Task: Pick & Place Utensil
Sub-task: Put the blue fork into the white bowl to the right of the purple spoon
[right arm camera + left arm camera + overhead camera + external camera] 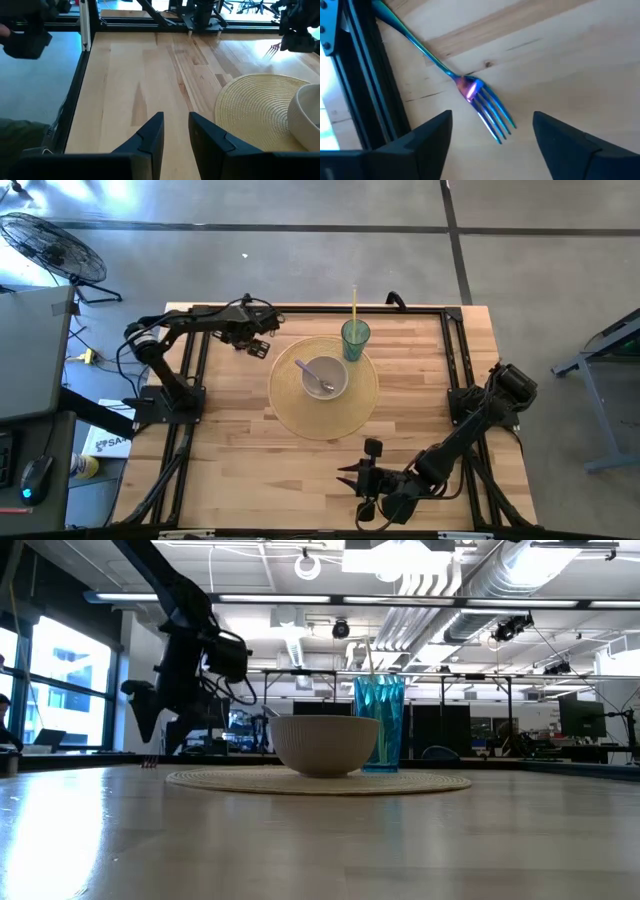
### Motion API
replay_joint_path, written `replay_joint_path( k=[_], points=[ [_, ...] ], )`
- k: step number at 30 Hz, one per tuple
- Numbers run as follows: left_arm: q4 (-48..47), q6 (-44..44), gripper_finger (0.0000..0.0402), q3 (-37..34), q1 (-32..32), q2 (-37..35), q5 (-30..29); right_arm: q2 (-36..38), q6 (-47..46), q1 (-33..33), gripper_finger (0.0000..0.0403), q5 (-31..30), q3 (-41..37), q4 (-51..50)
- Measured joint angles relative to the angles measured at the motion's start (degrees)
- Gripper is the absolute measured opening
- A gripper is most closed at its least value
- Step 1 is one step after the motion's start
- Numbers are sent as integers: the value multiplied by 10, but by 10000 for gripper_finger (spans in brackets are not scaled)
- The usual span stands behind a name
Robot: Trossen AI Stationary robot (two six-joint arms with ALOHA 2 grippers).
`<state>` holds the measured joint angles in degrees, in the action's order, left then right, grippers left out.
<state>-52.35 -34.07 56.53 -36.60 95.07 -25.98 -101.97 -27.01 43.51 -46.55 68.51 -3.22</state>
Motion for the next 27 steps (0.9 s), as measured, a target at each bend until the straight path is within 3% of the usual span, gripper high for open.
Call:
replay_joint_path(
  k=[7,18,27],
  points=[
    [19,13,234,-40,-1,22,-35,0,-15,1,83,9,0,-1],
    [66,56,232,-57,32,22,-72,0,-14,0,83,13,0,0],
    [49,84,232,-57,70,25,-91,0,-14,0,83,17,0,-5]
  ],
)
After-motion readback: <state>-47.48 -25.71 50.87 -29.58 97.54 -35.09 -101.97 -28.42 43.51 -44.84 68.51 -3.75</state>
